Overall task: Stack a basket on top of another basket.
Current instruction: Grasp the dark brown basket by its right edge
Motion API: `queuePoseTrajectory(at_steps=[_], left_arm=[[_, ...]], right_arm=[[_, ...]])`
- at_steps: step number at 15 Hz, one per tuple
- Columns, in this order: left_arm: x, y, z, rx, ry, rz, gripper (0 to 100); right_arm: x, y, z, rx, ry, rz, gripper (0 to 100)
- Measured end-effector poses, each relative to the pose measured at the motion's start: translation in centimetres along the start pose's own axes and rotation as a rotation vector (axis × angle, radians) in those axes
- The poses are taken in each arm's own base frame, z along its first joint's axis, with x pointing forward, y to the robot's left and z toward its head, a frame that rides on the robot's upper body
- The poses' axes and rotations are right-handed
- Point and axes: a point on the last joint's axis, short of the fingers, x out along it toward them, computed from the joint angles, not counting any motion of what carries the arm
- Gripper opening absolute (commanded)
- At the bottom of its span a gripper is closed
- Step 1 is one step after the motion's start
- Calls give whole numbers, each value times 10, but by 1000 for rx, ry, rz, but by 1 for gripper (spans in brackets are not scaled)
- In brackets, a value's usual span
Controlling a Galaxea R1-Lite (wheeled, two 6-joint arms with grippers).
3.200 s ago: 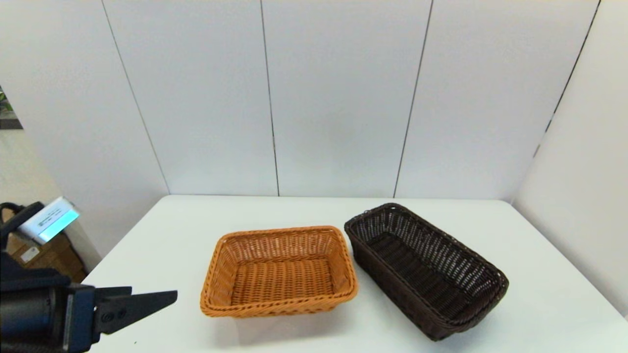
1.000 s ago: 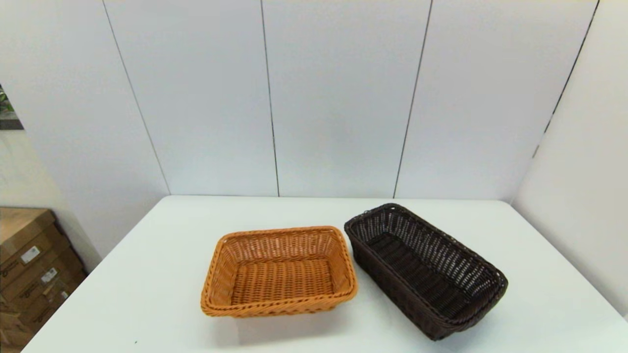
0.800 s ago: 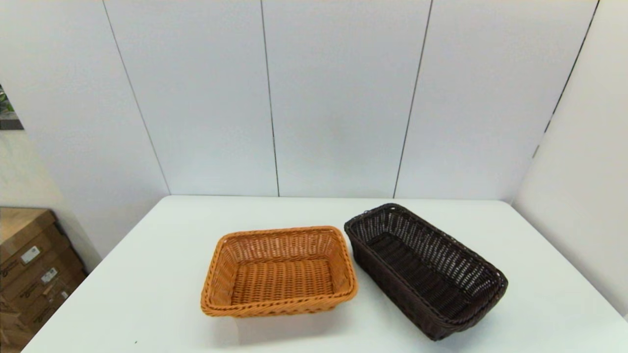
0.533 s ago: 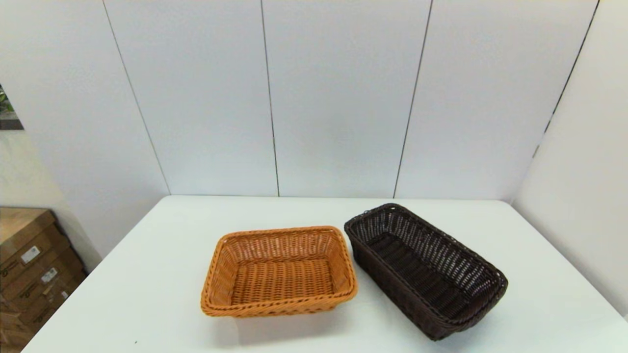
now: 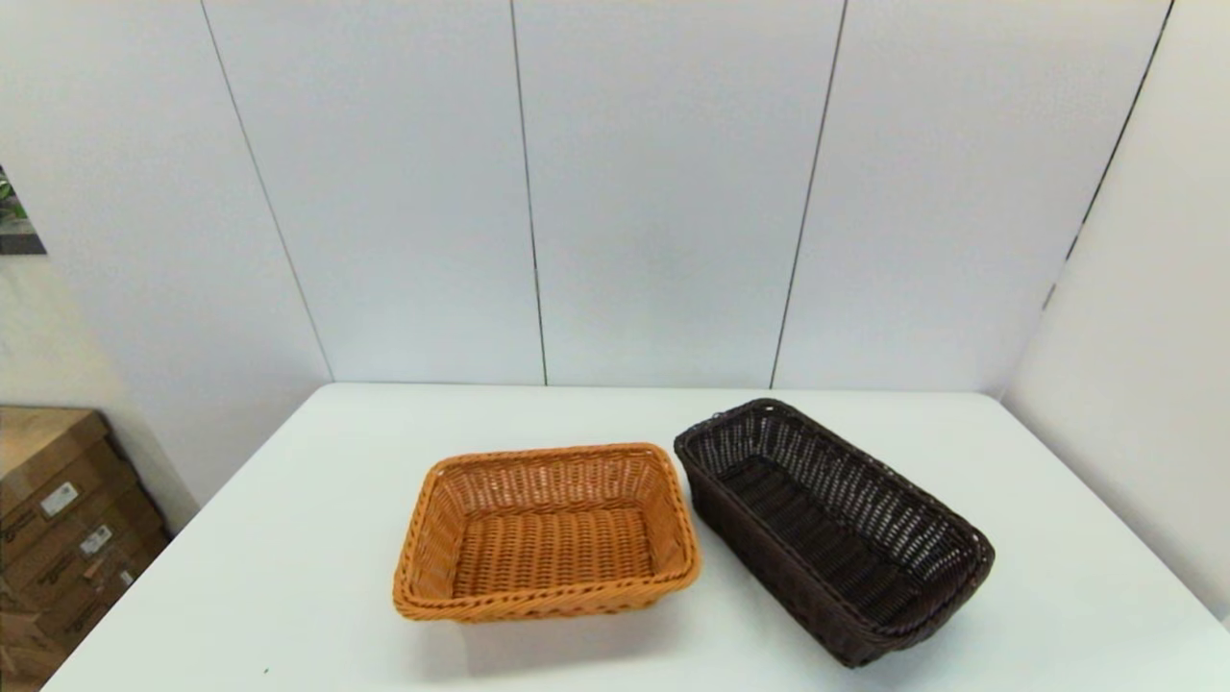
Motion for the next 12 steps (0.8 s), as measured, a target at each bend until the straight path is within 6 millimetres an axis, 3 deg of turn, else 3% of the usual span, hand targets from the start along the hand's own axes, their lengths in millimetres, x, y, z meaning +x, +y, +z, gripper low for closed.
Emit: queuePoseTrajectory(at_steps=[12], left_arm=[[0, 0, -1, -42, 4, 0, 100]], right_arm=[[0, 0, 0, 0, 0, 0, 100]])
